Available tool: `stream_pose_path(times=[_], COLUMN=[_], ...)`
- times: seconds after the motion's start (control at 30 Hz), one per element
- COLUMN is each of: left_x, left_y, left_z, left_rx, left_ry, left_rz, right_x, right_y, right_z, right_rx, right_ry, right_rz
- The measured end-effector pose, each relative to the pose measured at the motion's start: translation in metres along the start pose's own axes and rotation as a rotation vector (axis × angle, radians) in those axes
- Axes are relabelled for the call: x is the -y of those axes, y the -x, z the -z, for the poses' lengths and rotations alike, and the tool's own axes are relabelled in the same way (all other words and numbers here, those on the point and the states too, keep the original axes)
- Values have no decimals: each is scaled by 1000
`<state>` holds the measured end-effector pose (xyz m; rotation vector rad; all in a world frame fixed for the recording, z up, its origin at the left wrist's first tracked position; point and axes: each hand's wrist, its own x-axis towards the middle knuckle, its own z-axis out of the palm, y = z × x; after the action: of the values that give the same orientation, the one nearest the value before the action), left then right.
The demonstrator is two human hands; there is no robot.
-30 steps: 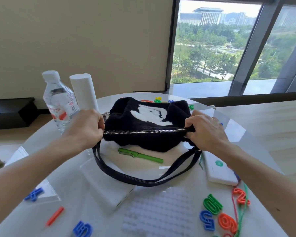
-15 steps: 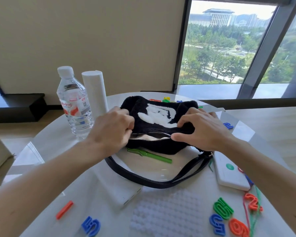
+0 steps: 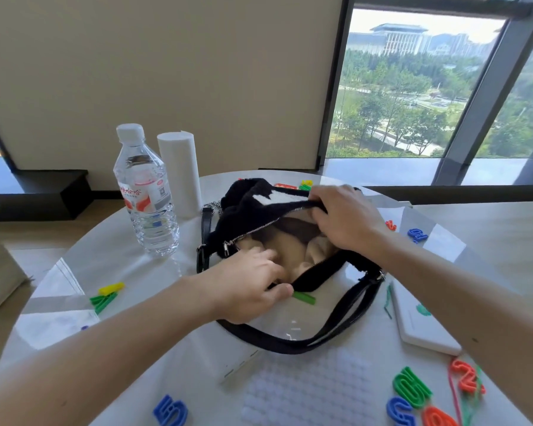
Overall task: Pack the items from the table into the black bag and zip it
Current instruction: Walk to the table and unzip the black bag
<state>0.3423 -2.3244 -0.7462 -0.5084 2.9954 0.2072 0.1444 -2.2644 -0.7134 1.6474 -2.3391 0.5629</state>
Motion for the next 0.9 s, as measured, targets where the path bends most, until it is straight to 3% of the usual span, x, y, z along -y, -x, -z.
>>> stream_pose_path(times=[0.1,0.27,0.33,0.5,0.67,0.9], left_x=[-3,-9,-11,-2,9,9], left_y=[1,3,4,3,-6,-11], left_z=[3,11,16,30,29,17], left_rx=[36,-19,-94,-564,-386,-434], left_ry=[96,27,36,-8,14,27], left_rz=[37,-12,-22,39,354,343], right_x=[5,7,6,0,3,24], right_y=[-17,-34,-32,-27,-21,-22], right_z=[17,38,37,29,22,22], right_rx=[-144,-324,-297,-183,-65,173], right_ry=[15,23,40,-7,1,44], right_rz=[3,27,23,-20,-19,10])
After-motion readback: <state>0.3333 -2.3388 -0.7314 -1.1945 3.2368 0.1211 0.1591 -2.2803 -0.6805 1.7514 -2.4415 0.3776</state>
